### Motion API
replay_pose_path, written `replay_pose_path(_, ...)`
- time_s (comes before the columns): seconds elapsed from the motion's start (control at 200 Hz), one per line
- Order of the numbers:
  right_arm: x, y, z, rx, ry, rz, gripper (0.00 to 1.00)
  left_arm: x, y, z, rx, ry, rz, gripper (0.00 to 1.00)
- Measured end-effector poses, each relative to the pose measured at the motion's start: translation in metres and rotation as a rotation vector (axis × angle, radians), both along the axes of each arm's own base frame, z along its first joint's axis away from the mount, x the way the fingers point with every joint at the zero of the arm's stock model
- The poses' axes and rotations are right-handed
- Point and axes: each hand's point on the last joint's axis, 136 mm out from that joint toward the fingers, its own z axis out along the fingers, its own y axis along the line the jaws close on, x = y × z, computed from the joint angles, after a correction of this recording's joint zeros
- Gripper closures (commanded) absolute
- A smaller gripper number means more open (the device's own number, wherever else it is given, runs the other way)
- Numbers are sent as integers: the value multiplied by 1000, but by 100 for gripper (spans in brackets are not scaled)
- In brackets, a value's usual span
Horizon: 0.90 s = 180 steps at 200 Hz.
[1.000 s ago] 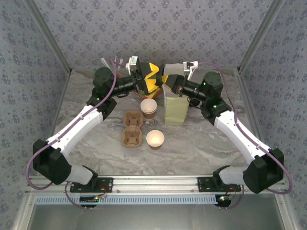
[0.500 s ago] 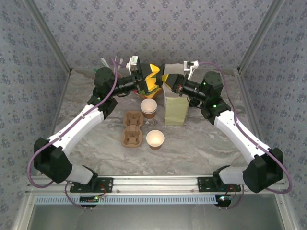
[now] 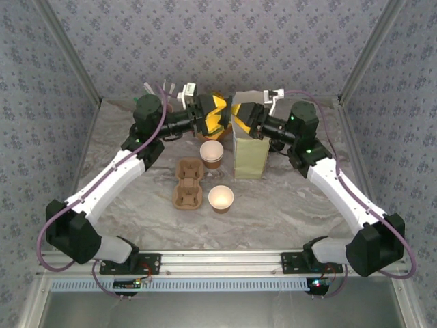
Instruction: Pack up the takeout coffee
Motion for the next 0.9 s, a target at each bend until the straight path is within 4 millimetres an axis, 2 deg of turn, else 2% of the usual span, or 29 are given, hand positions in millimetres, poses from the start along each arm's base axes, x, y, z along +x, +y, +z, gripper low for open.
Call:
replay_pose_path(0.15,-12,-21,0,-74,-11,-51,1,-8,13,-17,129,-26,43,31)
replay_pose_path(0.315,-34,-37,5,-181,-48,-88,0,-23,33,-38,313,-85,99,32)
replay_pose_path(0.43,-46,-50,-1,-267,-59,-121,0,-34,42,-61,449,-115,117,34)
replay_pose_path(0.55,-57,-61,-24,-364,-26,-142,0,-49,39,-91,601,-148,91,34)
replay_pose_path(0.76,-80,-69,-98,-563,107,-113,0,-70,33,-139,855,-226,39,33)
replay_pose_path(0.9,-93,-74,-131,-655,162,-95,0,-76,33,-168,1001,-278,26,32)
